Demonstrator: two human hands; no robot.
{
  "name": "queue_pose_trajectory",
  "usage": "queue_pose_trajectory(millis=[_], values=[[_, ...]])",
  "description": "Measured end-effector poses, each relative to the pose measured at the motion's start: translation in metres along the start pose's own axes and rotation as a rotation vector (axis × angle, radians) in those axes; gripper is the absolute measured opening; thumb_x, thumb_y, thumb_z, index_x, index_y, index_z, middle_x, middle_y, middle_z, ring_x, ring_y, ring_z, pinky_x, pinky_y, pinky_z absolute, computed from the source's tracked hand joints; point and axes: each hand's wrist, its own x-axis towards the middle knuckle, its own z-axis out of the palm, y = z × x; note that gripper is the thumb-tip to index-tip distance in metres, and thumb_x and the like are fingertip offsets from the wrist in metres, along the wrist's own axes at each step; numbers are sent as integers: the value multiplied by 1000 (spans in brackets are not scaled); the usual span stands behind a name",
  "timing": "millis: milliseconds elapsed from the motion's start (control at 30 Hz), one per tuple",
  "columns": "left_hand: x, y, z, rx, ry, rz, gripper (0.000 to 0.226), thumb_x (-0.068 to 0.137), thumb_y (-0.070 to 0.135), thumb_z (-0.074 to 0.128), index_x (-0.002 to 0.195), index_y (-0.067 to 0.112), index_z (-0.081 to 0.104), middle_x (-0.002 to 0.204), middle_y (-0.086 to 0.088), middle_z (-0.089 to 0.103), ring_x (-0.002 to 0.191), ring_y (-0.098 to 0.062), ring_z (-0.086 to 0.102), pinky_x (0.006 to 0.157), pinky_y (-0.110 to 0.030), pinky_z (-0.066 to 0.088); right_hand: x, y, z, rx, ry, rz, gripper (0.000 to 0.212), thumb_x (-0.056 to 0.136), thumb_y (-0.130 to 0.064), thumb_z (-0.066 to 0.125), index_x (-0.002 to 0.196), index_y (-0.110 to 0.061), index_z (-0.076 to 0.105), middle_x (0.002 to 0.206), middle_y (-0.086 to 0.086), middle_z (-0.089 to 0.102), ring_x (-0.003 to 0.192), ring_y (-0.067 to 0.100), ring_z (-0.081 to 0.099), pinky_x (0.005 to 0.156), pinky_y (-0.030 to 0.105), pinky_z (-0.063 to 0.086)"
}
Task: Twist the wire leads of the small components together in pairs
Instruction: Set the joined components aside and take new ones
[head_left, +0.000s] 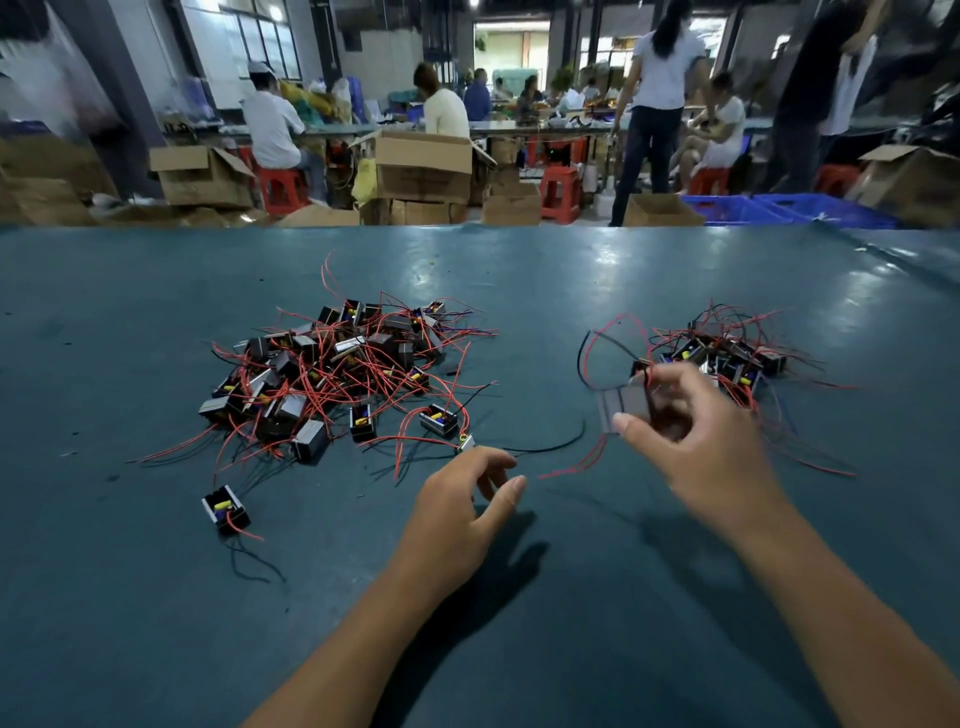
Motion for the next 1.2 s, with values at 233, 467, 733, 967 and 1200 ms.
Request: queue_pose_trajectory(millis=[233, 467, 733, 967, 1200], values=[[1, -1, 2, 5, 19, 2, 18, 93, 33, 61, 105, 21, 67, 86, 14, 63, 81, -3, 58, 69, -9, 38, 93, 40, -42, -742, 74, -111, 42, 83, -30, 72, 116, -16, 52, 102, 16, 72, 92, 38, 67, 83, 44, 46], [1, 0, -4, -15, 40, -25, 7, 95, 22, 65, 101, 19, 67, 81, 17, 61, 77, 0, 55, 65, -8, 36, 129, 97, -32, -1073, -118, 216, 60, 86, -47, 64, 125, -5, 45, 129, 18, 56, 120, 36, 52, 93, 48, 43], [3, -1, -3, -58, 64, -30, 4, 95, 17, 65, 98, 17, 67, 78, 17, 59, 75, 0, 55, 65, -8, 36, 130, 94, -8, -1090, -231, 338, 63, 94, -52, 50, 135, -4, 43, 145, 19, 42, 139, 33, 34, 112, 54, 24], [11, -12, -5, -164, 211, -156, 11, 94, 14, 64, 83, 17, 64, 67, 12, 58, 63, -5, 51, 61, -17, 39, 129, -15, 65, -575, -278, -150, 32, 95, -21, 58, 123, -6, 60, 124, 15, 63, 114, 32, 57, 100, 39, 43], [15, -14, -12, -180, 360, -241, 28, 85, 17, 61, 63, 18, 44, 53, 9, 42, 52, -9, 35, 52, -24, 28, 97, -68, 171, -723, -716, -385, 17, 95, -26, 55, 104, -14, 64, 105, 7, 66, 94, 26, 61, 72, 34, 49]])
